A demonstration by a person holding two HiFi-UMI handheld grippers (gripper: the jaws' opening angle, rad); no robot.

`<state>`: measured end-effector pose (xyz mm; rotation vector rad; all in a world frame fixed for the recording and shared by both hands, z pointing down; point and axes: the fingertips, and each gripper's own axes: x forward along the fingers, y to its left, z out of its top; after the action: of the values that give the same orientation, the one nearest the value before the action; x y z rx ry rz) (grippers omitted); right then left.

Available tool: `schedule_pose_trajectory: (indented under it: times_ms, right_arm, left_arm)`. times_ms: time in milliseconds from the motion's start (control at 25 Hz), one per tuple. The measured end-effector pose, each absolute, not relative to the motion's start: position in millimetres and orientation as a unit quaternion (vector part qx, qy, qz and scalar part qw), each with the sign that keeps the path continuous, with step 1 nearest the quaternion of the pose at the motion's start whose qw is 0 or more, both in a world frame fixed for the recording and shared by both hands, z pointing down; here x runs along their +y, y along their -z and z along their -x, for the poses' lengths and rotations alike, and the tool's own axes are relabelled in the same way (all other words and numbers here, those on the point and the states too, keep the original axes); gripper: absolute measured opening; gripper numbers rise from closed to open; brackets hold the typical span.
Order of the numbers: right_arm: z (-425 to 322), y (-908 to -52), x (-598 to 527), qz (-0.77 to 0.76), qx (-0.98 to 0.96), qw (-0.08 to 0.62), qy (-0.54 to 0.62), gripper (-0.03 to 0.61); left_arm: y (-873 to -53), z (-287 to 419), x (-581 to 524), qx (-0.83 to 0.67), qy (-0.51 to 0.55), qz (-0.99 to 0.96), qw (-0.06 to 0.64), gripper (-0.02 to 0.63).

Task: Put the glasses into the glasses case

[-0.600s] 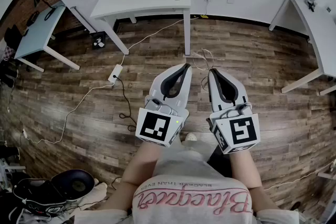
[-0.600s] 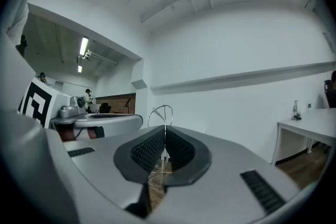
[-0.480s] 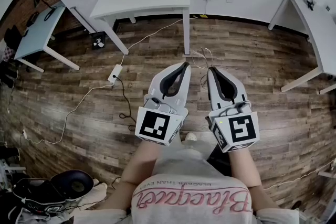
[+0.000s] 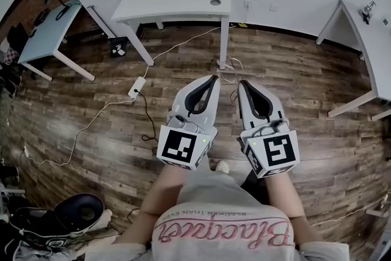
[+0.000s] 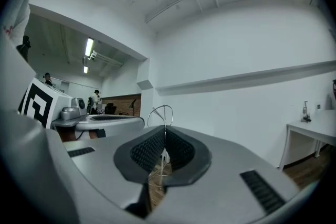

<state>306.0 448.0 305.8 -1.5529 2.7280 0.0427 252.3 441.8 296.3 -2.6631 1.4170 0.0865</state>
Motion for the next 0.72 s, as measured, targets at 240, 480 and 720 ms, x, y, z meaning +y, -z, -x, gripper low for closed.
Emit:
schedule_pose_trajectory:
  times_ms: [240,480,720]
  right_arm:
    - [-264.7,-302.7,405.5,0.481,0.877,-0.012,-0.011,0.014]
    - [-218.8,-299.3,357.3,0.470,0.883,-0.016,-0.008,0.014]
    - [-174.6,-304.6,308.7,0.455,0.890,-0.025,0.000,0.014]
  left_arm:
    - [-291.7,-203.1,399.1,0.492,-0.033,0.869,0.053,0.006]
    - [-289.8,-155.1,351.9,0.506,-0.035,0.861,0.048,0.006]
    - [-291.2,-110.1,305.8,0.519,-0.038,0.853,0.040,0.006]
